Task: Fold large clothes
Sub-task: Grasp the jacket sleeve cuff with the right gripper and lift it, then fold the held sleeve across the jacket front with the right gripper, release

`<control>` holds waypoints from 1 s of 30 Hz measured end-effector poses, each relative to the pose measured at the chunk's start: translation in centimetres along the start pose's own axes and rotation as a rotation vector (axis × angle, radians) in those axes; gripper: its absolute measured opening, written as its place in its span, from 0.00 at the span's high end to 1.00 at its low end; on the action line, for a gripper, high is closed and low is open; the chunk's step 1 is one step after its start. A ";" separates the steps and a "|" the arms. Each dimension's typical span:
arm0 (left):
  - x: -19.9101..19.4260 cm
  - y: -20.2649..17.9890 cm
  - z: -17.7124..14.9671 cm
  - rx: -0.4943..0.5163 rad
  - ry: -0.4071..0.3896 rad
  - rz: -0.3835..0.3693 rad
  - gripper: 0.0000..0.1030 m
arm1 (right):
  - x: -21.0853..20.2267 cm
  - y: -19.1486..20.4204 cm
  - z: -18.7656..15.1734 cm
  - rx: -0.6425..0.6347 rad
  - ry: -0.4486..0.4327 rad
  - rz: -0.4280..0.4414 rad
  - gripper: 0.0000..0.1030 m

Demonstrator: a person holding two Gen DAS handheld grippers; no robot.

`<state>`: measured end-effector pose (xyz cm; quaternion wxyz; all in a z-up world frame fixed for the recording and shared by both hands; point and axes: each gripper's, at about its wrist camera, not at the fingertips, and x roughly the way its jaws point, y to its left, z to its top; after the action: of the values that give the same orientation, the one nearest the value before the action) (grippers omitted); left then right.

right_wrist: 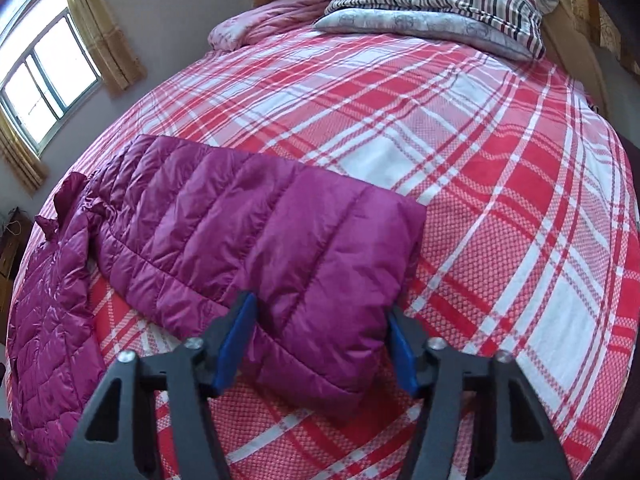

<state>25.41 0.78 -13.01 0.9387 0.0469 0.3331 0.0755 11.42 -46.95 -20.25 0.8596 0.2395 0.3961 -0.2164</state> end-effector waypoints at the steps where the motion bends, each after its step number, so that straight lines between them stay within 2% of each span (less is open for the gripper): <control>1: 0.6 0.1 0.1 0.000 0.013 0.007 0.01 | -0.1 0.2 0.2 -0.023 -0.008 0.012 0.74; 3: 1.6 0.3 0.3 -0.001 0.030 0.019 0.01 | -0.4 0.0 0.9 -0.026 -0.022 0.011 0.80; 6: 2.4 1.0 0.7 -0.012 0.037 0.032 0.01 | -0.7 -0.8 2.8 -0.024 -0.064 -0.039 0.82; 9: 2.9 2.0 1.1 -0.031 0.036 0.043 0.01 | -0.9 -1.2 5.6 -0.020 -0.118 -0.086 0.83; 12: 3.6 3.1 1.3 -0.059 0.050 0.044 0.01 | -1.6 0.3 7.8 -0.073 -0.169 -0.120 0.83; 16: 4.1 4.0 1.2 -0.079 0.070 0.034 0.01 | -3.3 4.0 10.0 -0.152 -0.247 -0.116 0.83; 20: 3.5 4.7 1.3 -0.099 0.069 0.021 0.01 | -5.5 9.4 10.9 -0.275 -0.342 -0.088 0.83; 25: 2.5 5.4 1.5 -0.111 0.039 0.021 0.01 | -7.3 16.3 10.7 -0.436 -0.411 -0.042 0.83; 30: 2.7 5.9 1.8 -0.099 0.032 0.025 0.01 | -7.8 21.9 9.3 -0.582 -0.438 0.009 0.83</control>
<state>27.94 6.95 -12.45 0.9335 0.0035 0.3432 0.1041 24.44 -33.65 -3.59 0.9571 -0.0656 0.2468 -0.1370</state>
